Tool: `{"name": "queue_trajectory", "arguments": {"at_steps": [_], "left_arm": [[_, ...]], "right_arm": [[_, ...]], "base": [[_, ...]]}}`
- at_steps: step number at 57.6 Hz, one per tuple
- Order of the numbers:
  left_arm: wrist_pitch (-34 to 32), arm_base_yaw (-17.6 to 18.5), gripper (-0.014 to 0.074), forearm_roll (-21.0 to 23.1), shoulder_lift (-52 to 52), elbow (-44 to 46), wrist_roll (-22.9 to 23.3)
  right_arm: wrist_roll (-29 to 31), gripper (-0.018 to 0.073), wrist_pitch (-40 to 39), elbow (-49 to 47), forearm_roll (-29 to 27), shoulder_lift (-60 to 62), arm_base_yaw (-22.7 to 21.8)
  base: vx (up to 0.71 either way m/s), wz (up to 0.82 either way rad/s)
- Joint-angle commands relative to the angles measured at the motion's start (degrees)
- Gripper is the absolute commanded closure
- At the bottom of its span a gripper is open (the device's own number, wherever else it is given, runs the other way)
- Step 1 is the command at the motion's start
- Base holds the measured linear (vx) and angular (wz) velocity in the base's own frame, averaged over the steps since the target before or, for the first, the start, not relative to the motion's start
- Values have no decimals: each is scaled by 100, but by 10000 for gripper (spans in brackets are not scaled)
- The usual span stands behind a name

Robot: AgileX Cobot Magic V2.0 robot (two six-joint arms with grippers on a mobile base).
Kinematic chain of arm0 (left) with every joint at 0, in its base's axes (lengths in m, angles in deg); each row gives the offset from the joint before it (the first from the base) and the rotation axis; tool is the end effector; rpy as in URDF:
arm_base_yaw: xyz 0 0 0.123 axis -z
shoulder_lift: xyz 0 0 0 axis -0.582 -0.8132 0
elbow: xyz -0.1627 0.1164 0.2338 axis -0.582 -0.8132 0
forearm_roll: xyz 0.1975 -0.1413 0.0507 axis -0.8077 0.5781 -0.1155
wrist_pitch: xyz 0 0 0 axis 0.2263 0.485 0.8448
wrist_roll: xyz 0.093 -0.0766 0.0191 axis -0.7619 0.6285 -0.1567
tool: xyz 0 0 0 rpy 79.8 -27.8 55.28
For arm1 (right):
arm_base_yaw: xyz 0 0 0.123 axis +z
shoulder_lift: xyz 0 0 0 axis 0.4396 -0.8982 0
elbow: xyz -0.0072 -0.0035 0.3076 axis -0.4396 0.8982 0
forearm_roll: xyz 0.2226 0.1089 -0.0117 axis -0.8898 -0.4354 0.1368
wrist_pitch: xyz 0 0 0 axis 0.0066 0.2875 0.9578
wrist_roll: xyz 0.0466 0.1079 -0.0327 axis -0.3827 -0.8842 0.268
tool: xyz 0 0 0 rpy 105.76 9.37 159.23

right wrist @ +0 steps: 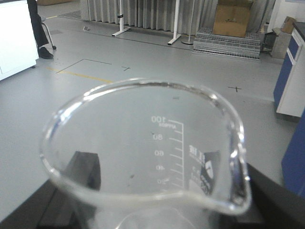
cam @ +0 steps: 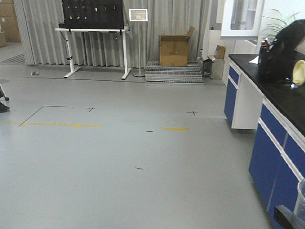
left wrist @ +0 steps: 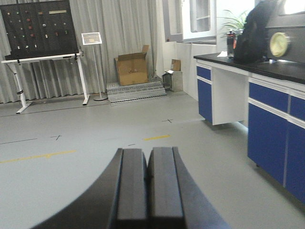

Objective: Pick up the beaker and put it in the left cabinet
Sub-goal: 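Drive across the room toward the white cabinet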

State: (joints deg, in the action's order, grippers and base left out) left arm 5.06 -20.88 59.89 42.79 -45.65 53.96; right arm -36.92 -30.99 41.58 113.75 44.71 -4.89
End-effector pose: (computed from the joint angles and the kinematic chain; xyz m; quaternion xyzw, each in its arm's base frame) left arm 0.0592 -0.0155 0.2041 0.1105 0.6777 -0.0693 0.7237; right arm 0.1394 0.0407 0.3124 -0.1433 0.7639 0.0506 0.6272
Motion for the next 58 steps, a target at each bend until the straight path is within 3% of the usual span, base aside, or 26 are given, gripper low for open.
{"name": "queue_trajectory", "arguments": {"at_steps": [1, 58], "left_arm": [[-480, 22, 595, 47, 109, -94, 19], [-480, 22, 595, 47, 109, -94, 19]], "right_arm": [[31, 564, -361, -165, 56, 11, -11], [31, 564, -369, -165, 56, 11, -11]], "base": [[54, 11], [57, 2]]}}
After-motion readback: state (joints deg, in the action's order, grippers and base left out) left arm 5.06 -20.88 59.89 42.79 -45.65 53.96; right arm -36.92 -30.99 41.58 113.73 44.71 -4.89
